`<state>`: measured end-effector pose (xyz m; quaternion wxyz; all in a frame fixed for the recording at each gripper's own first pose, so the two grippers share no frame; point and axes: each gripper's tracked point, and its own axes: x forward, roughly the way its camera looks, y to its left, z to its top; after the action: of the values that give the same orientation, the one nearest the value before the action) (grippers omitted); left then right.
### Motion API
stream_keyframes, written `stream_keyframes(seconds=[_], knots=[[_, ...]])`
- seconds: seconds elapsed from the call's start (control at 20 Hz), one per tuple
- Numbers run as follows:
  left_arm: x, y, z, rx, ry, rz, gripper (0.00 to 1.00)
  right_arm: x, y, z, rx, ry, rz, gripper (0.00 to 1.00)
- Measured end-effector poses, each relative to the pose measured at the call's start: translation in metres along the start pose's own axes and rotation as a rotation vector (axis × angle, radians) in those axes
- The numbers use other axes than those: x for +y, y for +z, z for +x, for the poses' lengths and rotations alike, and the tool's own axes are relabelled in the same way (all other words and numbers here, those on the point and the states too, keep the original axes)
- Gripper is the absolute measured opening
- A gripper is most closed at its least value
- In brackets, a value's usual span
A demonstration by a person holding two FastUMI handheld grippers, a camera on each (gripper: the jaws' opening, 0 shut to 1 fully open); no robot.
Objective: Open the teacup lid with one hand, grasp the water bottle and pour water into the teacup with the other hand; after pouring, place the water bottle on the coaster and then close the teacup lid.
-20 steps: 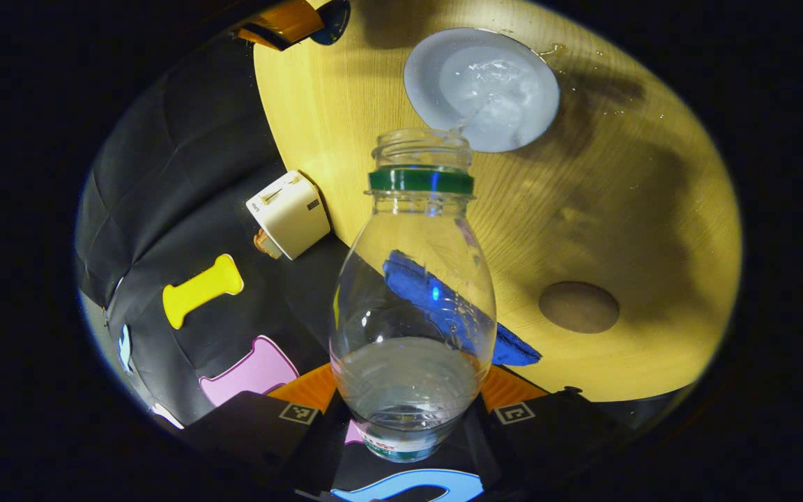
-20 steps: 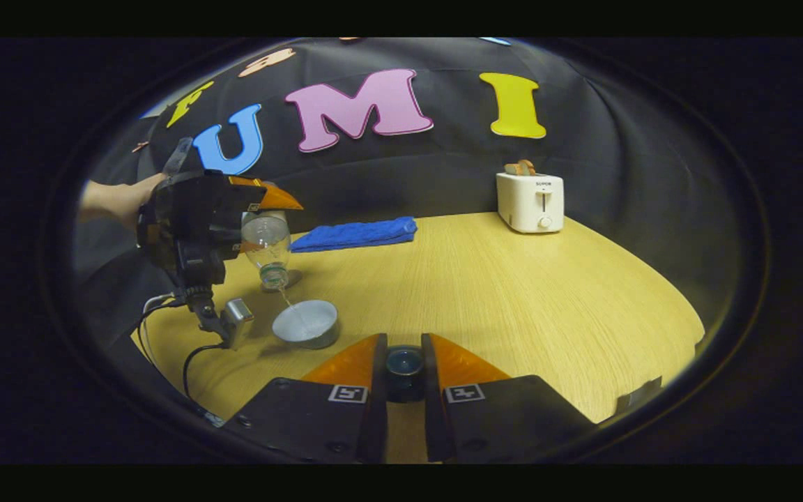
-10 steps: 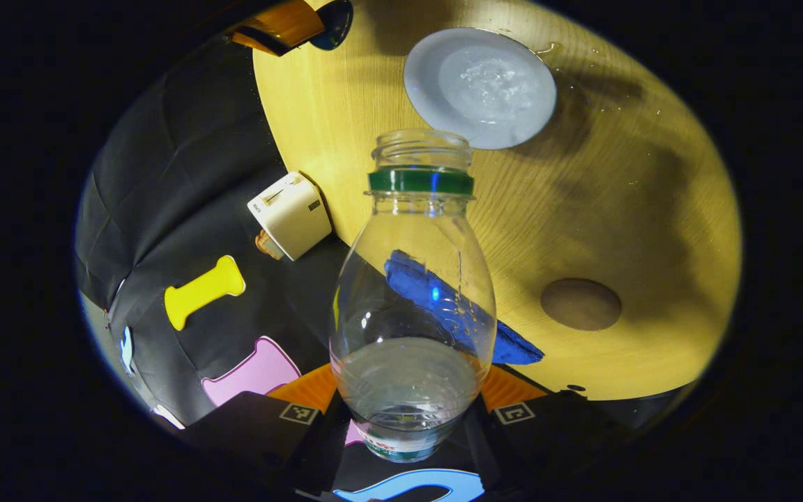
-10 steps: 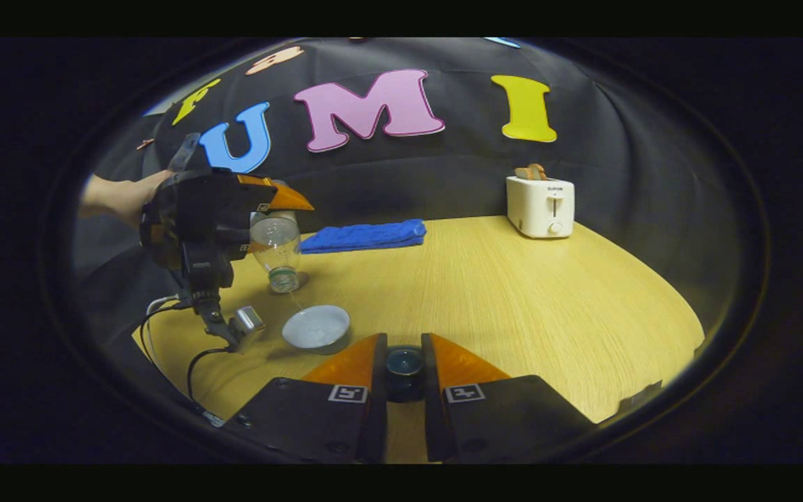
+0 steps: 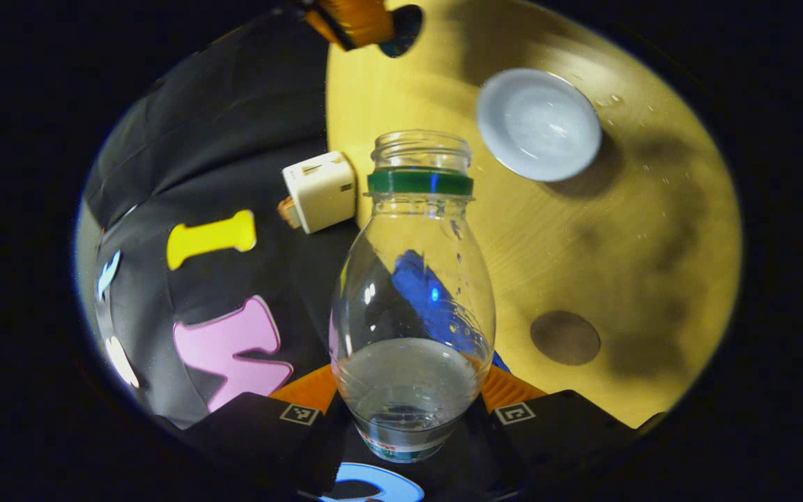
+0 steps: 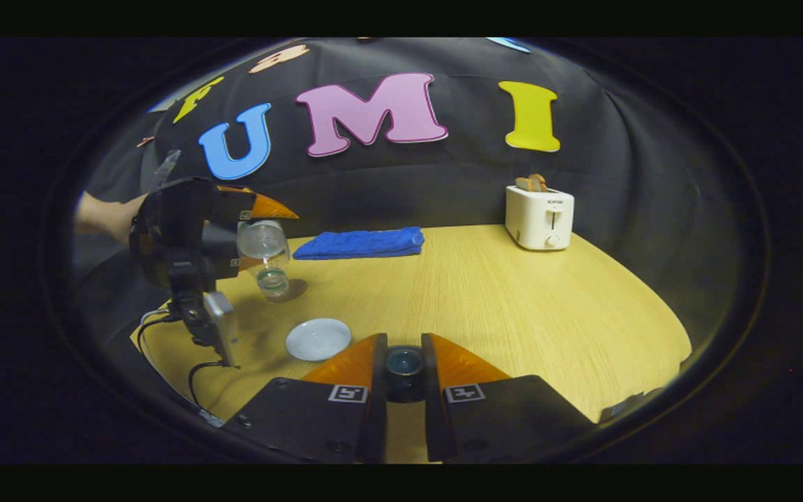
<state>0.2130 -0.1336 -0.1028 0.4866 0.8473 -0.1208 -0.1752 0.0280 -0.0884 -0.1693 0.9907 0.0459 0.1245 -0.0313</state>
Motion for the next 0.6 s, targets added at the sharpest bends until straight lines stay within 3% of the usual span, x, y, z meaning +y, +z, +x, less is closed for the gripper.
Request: stream_keyframes(seconds=[0.2, 0.45, 0.6], knots=[[0.039, -0.036, -0.024, 0.026, 0.049, -0.382, 0.76, 0.002, 0.029, -0.005, -0.006, -0.005, -0.025, 0.28], [0.069, -0.089, -0.026, 0.057, 0.096, -0.956, 0.75, 0.014, 0.07, -0.004, -0.033, 0.014, -0.077, 0.25], [0.066, -0.097, -0.009, 0.022, 0.131, -1.341, 0.75, 0.027, 0.089, 0.001, -0.055, 0.034, -0.107, 0.25]])
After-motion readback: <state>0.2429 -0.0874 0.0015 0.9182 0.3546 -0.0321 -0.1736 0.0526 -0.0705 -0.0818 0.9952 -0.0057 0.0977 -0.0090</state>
